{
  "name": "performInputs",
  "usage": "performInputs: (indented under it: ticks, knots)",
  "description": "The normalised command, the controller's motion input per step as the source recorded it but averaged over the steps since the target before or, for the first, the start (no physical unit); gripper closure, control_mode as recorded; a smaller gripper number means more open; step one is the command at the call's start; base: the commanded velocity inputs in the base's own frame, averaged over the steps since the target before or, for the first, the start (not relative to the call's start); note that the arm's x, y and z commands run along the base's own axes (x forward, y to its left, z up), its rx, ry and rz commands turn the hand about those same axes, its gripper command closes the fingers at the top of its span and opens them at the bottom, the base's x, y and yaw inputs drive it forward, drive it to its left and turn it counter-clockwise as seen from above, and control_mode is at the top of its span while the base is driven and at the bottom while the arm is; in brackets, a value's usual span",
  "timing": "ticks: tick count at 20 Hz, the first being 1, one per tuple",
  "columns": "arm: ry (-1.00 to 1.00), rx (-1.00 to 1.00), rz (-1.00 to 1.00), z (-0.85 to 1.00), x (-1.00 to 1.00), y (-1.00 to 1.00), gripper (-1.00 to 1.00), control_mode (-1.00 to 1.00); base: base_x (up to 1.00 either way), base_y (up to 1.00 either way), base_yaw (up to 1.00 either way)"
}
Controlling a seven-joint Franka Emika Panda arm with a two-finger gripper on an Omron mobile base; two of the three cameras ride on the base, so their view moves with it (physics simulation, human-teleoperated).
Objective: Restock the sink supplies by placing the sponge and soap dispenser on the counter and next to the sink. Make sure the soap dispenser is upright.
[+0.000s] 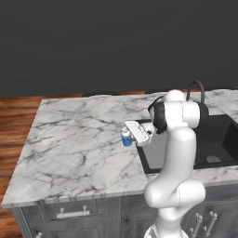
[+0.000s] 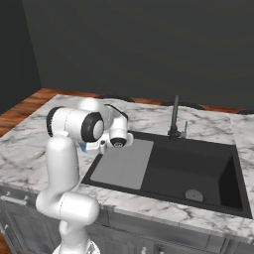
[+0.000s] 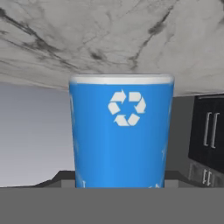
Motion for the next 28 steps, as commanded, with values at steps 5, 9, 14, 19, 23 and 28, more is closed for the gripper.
performInputs:
  ticks: [5, 9, 14, 19, 23, 28]
  knots:
    - [0.00, 0.00, 0.00, -0.33, 0.18, -0.02, 1.00, -1.00, 0.00, 0.00, 0.00]
    - [0.00, 0.00, 0.00, -0.30, 0.20, 0.00, 1.00, -1.00, 0.00, 0.00, 0.00]
    - [0.00, 0.00, 0.00, -0.28, 0.25, 0.00, 1.00, -1.00, 0.00, 0.00, 0.00]
    - [0.00, 0.00, 0.00, -0.27, 0.26, -0.03, 1.00, -1.00, 0.00, 0.00, 0.00]
    - [0.00, 0.00, 0.00, -0.33, 0.22, 0.00, 1.00, -1.00, 0.00, 0.00, 0.00]
    - [0.00, 0.00, 0.00, -0.37, 0.00, 0.00, 1.00, -1.00, 0.00, 0.00, 0.00]
